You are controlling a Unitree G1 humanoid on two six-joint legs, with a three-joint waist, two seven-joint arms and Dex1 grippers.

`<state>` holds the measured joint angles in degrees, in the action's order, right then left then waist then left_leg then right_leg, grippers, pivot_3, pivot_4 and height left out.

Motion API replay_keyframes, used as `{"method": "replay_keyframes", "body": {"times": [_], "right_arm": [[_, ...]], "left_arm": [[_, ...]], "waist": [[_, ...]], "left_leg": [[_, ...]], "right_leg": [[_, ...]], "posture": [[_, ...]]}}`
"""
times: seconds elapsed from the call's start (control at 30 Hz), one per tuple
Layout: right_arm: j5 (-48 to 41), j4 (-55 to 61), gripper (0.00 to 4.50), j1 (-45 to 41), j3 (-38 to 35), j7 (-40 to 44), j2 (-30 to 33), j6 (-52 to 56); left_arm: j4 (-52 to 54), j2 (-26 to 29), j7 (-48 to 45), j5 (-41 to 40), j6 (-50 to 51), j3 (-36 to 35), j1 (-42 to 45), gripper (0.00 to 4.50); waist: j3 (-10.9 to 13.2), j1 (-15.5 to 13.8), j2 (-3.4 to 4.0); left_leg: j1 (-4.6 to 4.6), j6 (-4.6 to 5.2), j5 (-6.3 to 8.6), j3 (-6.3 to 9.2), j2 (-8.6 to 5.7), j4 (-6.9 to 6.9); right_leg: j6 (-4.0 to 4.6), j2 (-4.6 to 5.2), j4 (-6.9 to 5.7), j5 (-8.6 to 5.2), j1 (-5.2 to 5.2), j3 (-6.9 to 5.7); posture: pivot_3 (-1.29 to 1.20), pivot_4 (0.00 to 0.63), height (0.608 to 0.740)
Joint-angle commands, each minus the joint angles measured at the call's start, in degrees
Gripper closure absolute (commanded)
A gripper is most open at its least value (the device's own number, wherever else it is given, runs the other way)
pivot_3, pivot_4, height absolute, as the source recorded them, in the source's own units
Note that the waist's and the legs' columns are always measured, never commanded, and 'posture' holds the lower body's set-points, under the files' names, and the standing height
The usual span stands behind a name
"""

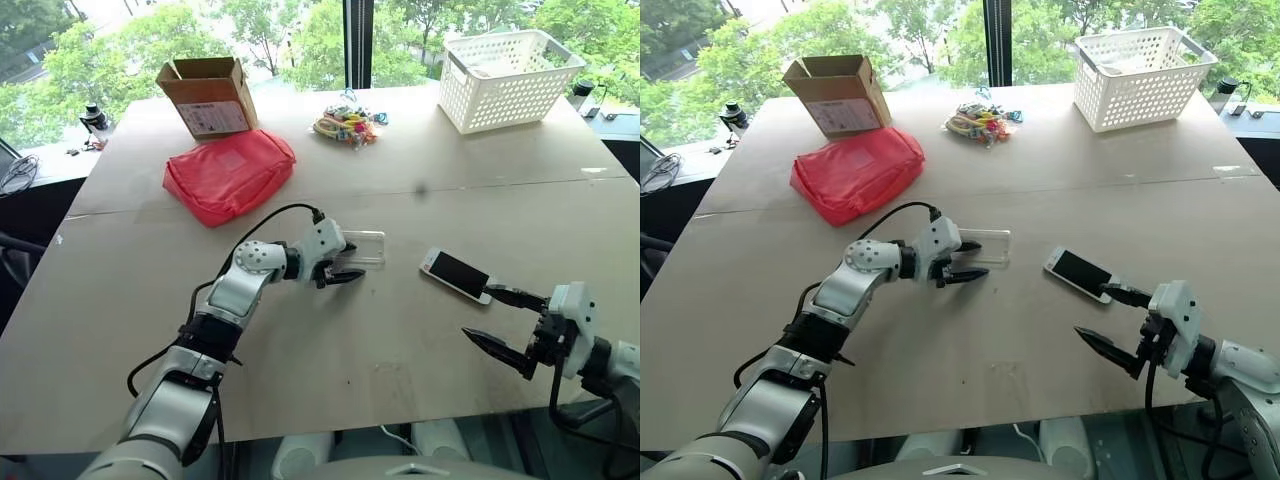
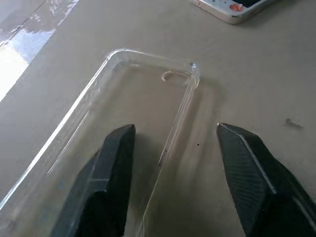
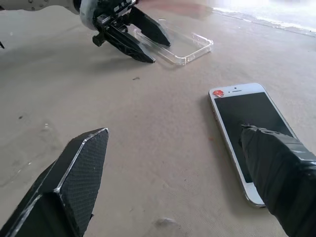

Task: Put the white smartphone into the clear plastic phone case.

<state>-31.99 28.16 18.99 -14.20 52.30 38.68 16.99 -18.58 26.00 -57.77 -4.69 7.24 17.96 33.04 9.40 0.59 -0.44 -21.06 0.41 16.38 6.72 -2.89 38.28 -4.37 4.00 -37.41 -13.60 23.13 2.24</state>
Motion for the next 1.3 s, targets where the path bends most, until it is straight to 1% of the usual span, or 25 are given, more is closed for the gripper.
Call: {"method": "replay_keyframes", "body": {"times": [0.03, 0.13, 0.23, 0.3, 0.37, 0.47, 0.5, 0.57, 0.63, 0.7, 0.8, 0.87, 0.9, 0.93, 1.0, 1.07, 1.1, 1.13, 1.2, 1.23, 1.3], "right_arm": [[-0.2, 1.6, 0.00, 0.1, -0.7, 0.0, 0.0, -1.0], [0.4, 1.0, 0.00, 0.1, -0.9, 0.5, 0.4, -1.4], [0.3, 0.8, 0.00, -0.3, -1.0, 0.8, 0.3, -1.7], [-0.1, 0.6, 0.00, -0.6, -1.3, 0.9, 0.2, -1.9], [-0.5, 0.6, 0.00, -0.2, -1.8, 1.3, 0.2, -2.2], [-1.0, 0.8, 0.00, 0.5, -2.8, 2.6, 0.7, -2.6], [-1.5, 0.6, 0.00, 0.5, -3.2, 3.2, 1.2, -2.4], [-2.1, -0.5, 0.00, 0.4, -4.2, 5.5, 2.9, -2.3], [-2.2, -1.3, 0.00, 0.3, -4.5, 7.0, 3.9, -2.5], [-2.0, -2.1, 0.00, 0.6, -4.7, 8.6, 4.8, -2.9], [-2.0, -2.5, 0.00, 0.4, -4.9, 9.4, 5.2, -2.9], [-2.0, -2.3, 0.00, 0.1, -4.9, 9.4, 5.3, -2.8], [-2.0, -2.1, 0.00, 0.1, -4.9, 9.3, 5.3, -2.8], [-1.9, -1.7, 0.00, 0.1, -4.9, 9.1, 5.4, -2.7], [-1.9, -1.1, 0.00, 0.2, -5.0, 8.8, 5.4, -2.6], [-1.9, -0.7, 0.00, 0.5, -5.3, 8.4, 5.2, -2.6], [-1.9, -0.5, 0.00, 0.8, -5.4, 8.2, 5.1, -2.6], [-1.9, -0.3, 0.00, 1.0, -5.5, 8.0, 5.0, -2.6], [-1.9, 0.1, 0.00, 1.5, -5.8, 7.7, 4.8, -2.6], [-1.9, 0.4, 0.00, 1.8, -5.8, 7.6, 4.7, -2.5], [-1.8, 0.7, 0.00, 2.1, -6.1, 7.1, 4.5, -2.6]], "left_arm": [[-1.7, -0.3, -1.1, 1.8, -0.2, 1.3, 0.2, 3.43], [-1.9, 0.0, -1.7, 3.0, -1.6, 2.0, 0.2, 4.48], [-0.3, 1.0, -2.1, 5.0, -3.1, 2.7, 0.1, 4.48], [3.2, 0.8, -3.2, 3.6, -1.9, 2.2, 0.0, 4.48], [7.2, 1.1, -6.9, 1.4, -0.2, 2.8, -0.1, 4.48], [12.5, 2.3, -15.1, -2.3, 0.9, 4.7, -0.9, 4.48], [13.2, 2.5, -17.5, -2.9, -0.7, 5.4, -0.7, 4.48], [11.7, 2.6, -23.7, -3.6, -10.3, 6.6, 1.0, 4.48], [9.7, 2.4, -27.4, -3.9, -15.8, 7.1, 2.5, 4.48], [6.6, 2.5, -32.8, -7.0, -21.9, 9.8, 6.2, 4.48], [2.5, 3.4, -34.7, -12.7, -27.9, 16.7, 12.5, 4.48], [-0.5, 5.2, -34.7, -15.1, -34.5, 23.7, 16.8, 4.48], [-1.6, 6.4, -34.7, -16.0, -37.7, 27.7, 18.8, 4.23], [-2.7, 7.8, -34.7, -17.0, -41.2, 32.3, 21.2, 3.92], [-5.5, 9.7, -34.7, -18.0, -47.4, 39.2, 24.8, 3.27], [-10.5, 9.9, -34.7, -17.8, -54.3, 43.4, 28.0, 2.19], [-13.9, 9.2, -34.7, -16.8, -57.9, 44.0, 29.3, 1.88], [-17.5, 8.1, -34.7, -15.7, -61.5, 43.6, 30.5, 1.30], [-24.7, 4.9, -34.7, -13.9, -65.8, 38.9, 31.9, 0.33], [-27.3, 3.4, -34.7, -13.7, -66.6, 35.6, 32.1, 0.09], [-27.7, 2.0, -32.6, -14.9, -59.8, 29.2, 31.0, 0.09]], "waist": [[0.0, 0.0, 0.00], [0.0, 0.1, 0.00], [0.0, 0.0, 0.00], [0.0, 0.1, 0.00], [0.0, 0.1, -0.01], [0.0, 0.1, -0.01], [0.0, 0.1, -0.01], [0.0, 0.1, -0.02], [0.1, 0.0, -0.05], [0.1, 0.0, -0.06], [0.1, -0.1, -0.09], [0.1, 0.0, -0.12], [0.1, 0.1, -0.13], [0.1, 0.3, -0.13], [0.1, 0.4, -0.13], [0.1, 0.2, -0.14], [0.1, 0.1, -0.16], [0.2, 0.0, -0.18], [0.2, -0.3, -0.22], [0.2, -0.3, -0.23], [0.2, -0.3, -0.26]], "left_leg": [[0.04, 0.00, 0.00, 0.00, 0.00, 0.00], [0.13, 0.00, 0.00, -0.01, 0.00, 0.00], [0.14, 0.00, 0.00, -0.01, 0.00, 0.00], [0.14, 0.00, 0.00, 0.01, 0.01, 0.00], [0.13, 0.00, 0.00, 0.00, 0.01, -0.01], [0.08, 0.00, 0.00, 0.01, 0.01, -0.01], [0.06, 0.00, 0.00, 0.01, 0.01, -0.01], [0.02, 0.00, 0.00, 0.00, 0.02, -0.01], [0.02, 0.00, 0.00, 0.00, 0.01, 0.00], [0.04, 0.01, 0.00, -0.02, 0.02, 0.00], [0.00, 0.01, 0.00, -0.07, 0.01, 0.02], [-0.03, 0.02, 0.01, -0.03, 0.01, 0.03], [-0.05, 0.03, 0.01, -0.01, 0.00, 0.03], [-0.04, 0.04, 0.02, 0.00, 0.01, 0.02], [-0.02, 0.07, 0.04, -0.03, 0.02, -0.01], [-0.04, 0.08, 0.04, -0.01, 0.02, -0.01], [-0.06, 0.08, 0.04, 0.00, 0.02, 0.00], [-0.10, 0.09, 0.05, 0.01, 0.01, 0.01], [-0.18, 0.11, 0.05, -0.01, -0.03, 0.06], [-0.25, 0.11, 0.05, -0.03, -0.04, 0.09], [-0.35, 0.13, 0.05, -0.05, -0.06, 0.16]], "right_leg": [[0.00, 0.00, 0.00, 0.00, -0.03, 0.00], [-0.01, 0.00, 0.00, -0.01, -0.10, 0.00], [-0.01, 0.00, 0.00, 0.00, -0.11, 0.00], [0.00, 0.00, 0.00, 0.00, -0.11, 0.00], [-0.01, 0.00, 0.00, 0.00, -0.10, 0.01], [-0.01, 0.00, 0.02, -0.01, -0.09, 0.00], [-0.01, 0.00, 0.02, -0.01, -0.07, -0.01], [0.00, 0.00, 0.03, 0.00, -0.04, 0.00], [0.01, 0.00, 0.04, 0.00, -0.05, 0.00], [0.01, -0.01, 0.08, -0.01, -0.07, -0.01], [0.01, -0.01, 0.09, -0.01, -0.08, -0.08], [0.00, 0.00, 0.13, 0.00, -0.08, -0.04], [0.00, 0.00, 0.18, 0.00, -0.08, -0.04], [0.00, 0.00, 0.19, 0.00, -0.08, -0.03], [0.00, -0.04, 0.22, 0.00, -0.05, 0.06], [0.00, -0.06, 0.22, 0.00, -0.04, 0.05], [0.00, -0.06, 0.22, 0.00, -0.03, 0.03], [0.00, -0.06, 0.22, 0.00, -0.02, 0.00], [-0.01, -0.06, 0.27, 0.00, -0.02, -0.06], [-0.01, -0.06, 0.31, 0.00, -0.02, -0.12], [-0.02, -0.06, 0.34, 0.00, -0.02, -0.20]], "posture": [[0.00, 0.150, 0.740], [0.00, 0.150, 0.740], [0.00, 0.150, 0.740], [0.00, 0.150, 0.740], [0.00, 0.150, 0.740], [0.00, 0.150, 0.740], [0.00, 0.150, 0.740], [0.00, 0.150, 0.740], [0.00, 0.150, 0.740], [0.00, 0.150, 0.740], [0.00, 0.150, 0.740], [0.00, 0.150, 0.740], [0.00, 0.150, 0.740], [0.00, 0.150, 0.740], [0.00, 0.150, 0.740], [0.00, 0.150, 0.740], [0.00, 0.150, 0.740], [0.00, 0.150, 0.740], [0.00, 0.150, 0.740], [0.00, 0.150, 0.740], [0.00, 0.150, 0.740]]}}
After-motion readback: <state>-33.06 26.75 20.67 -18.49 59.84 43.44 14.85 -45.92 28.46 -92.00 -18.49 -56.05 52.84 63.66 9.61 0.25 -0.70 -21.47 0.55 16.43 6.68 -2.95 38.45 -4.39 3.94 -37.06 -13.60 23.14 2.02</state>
